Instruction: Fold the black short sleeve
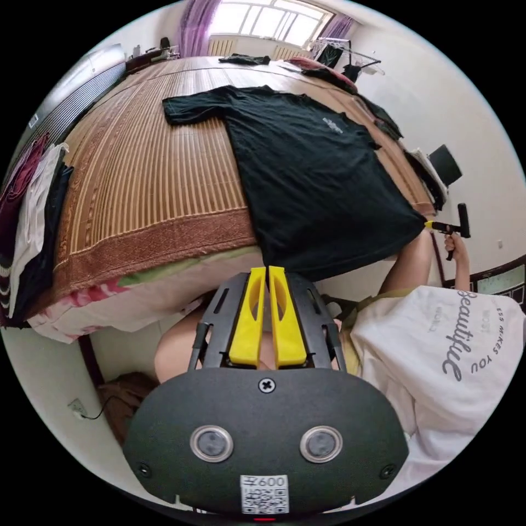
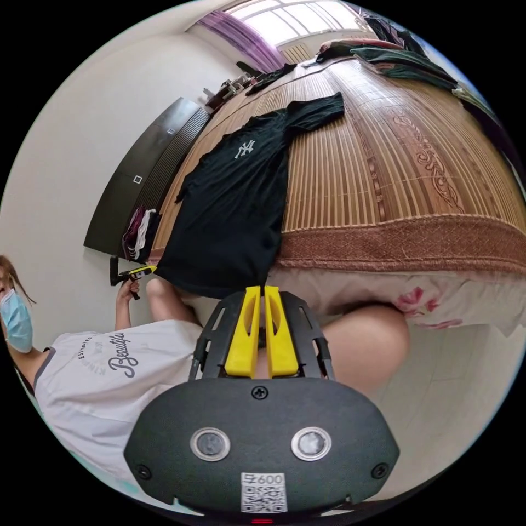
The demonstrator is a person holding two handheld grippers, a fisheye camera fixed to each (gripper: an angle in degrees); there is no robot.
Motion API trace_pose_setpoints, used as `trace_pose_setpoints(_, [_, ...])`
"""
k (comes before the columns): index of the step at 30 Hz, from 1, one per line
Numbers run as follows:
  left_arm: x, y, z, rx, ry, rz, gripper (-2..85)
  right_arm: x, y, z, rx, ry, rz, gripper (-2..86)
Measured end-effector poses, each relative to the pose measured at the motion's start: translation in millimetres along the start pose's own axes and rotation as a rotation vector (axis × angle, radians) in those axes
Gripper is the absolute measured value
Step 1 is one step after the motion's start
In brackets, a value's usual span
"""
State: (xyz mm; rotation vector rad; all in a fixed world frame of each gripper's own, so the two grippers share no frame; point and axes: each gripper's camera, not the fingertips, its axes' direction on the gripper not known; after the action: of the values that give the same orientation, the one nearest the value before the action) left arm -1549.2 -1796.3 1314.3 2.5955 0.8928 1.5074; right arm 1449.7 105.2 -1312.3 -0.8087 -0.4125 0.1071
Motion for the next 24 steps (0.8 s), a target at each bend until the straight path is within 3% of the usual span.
trace_pose_setpoints(1, [-11.0,6.4,-7.3,0.060,0.117,-0.058,1.5,2.9,5.9,-0.9,0.010,0.020,0.040,-0.9])
trace_pose_setpoints(6, [-26.2,13.0,21.1,-0.041,-0.038,-0.129,2.4,-11.1,14.9,38.6,-0.103,0.171,0.017,-0.8])
trace_pose_setpoints(12, [-23.4,33.9,52.3,-0.138,-0.170,-0.173,6.6,-44.8,35.9,25.9,0.149,0.160,-0.012,-0.8])
trace_pose_setpoints(15, [-11.6,41.4,48.7,-0.044,-0.187,-0.196,6.6,-63.4,27.1,46.9,0.217,0.059,-0.074,-0.8])
trace_pose_setpoints(20, [25.2,30.7,49.4,0.241,-0.033,-0.083,3.7,-95.8,-1.6,114.4,0.159,-0.093,-0.135,-0.8])
trace_pose_setpoints(22, [24.4,25.5,53.2,0.300,-0.042,-0.083,2.6,-100.9,-9.5,140.8,0.077,0.007,-0.118,-0.8])
trace_pose_setpoints(24, [11.5,19.6,64.0,0.318,-0.062,-0.108,1.9,-105.6,-11.1,174.3,-0.061,0.251,-0.121,-0.8])
